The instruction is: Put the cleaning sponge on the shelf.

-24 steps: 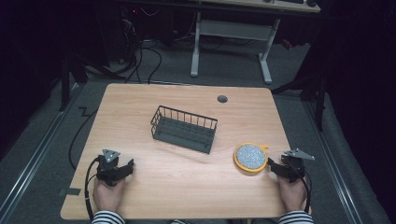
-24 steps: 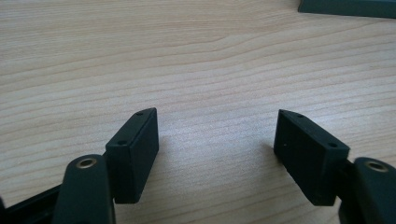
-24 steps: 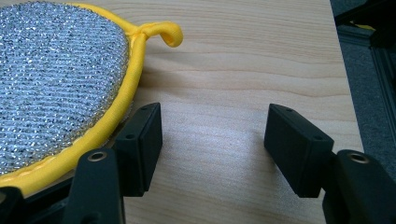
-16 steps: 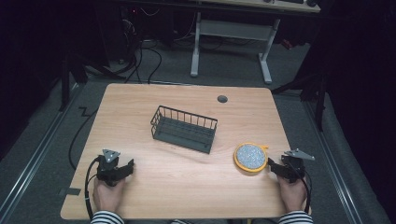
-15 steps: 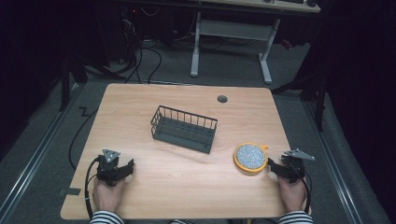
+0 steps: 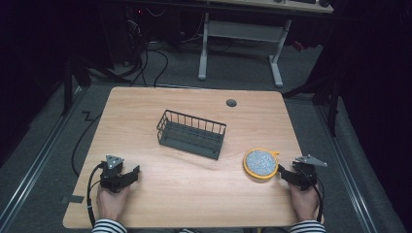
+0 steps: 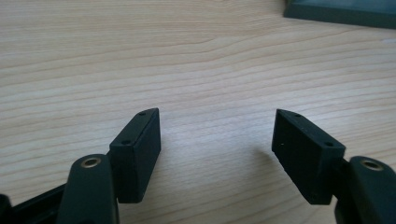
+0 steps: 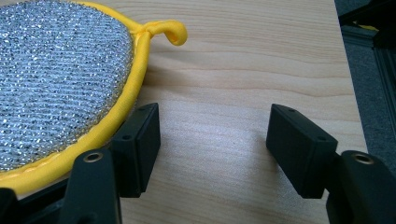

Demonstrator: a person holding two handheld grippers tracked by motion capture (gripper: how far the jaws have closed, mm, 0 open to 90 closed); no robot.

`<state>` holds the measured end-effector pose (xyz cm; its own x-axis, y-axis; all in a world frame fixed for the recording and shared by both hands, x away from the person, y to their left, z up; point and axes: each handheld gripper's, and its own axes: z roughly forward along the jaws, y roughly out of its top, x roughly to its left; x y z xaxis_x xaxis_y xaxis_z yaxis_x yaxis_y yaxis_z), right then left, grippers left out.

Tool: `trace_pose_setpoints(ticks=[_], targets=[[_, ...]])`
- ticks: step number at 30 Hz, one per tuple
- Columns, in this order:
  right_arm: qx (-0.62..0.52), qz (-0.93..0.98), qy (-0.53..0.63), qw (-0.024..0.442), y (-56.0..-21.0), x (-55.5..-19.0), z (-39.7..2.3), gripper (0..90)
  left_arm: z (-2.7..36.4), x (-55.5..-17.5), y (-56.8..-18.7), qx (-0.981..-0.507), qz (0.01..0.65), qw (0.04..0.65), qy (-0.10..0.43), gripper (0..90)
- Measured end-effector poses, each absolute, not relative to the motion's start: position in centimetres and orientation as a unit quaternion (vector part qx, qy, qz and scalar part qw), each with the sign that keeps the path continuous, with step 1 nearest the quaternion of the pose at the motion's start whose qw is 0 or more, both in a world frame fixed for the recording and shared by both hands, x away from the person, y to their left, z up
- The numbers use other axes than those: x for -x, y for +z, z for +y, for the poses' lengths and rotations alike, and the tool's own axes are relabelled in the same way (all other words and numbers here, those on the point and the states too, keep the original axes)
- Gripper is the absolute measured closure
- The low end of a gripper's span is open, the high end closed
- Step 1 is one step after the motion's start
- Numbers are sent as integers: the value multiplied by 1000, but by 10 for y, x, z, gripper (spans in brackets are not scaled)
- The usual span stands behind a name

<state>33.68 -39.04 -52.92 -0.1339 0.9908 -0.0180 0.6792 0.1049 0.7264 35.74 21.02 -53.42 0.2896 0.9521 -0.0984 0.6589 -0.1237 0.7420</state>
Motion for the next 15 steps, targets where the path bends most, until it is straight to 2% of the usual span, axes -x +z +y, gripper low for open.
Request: trace_pose_setpoints(ticks=[8,11,12,15], targets=[[-600,695,293,266,-529,-337,-390,347,197,-359,-516,-737,528,378,189,352],[-599,696,293,266,-529,-337,-390,346,192,-361,-505,-740,519,385,186,374],[-599,696,293,265,-529,-337,-390,344,188,-364,-495,-740,515,389,187,407],[-598,697,294,265,-529,-337,-390,344,186,-368,-487,-740,511,398,180,412]])
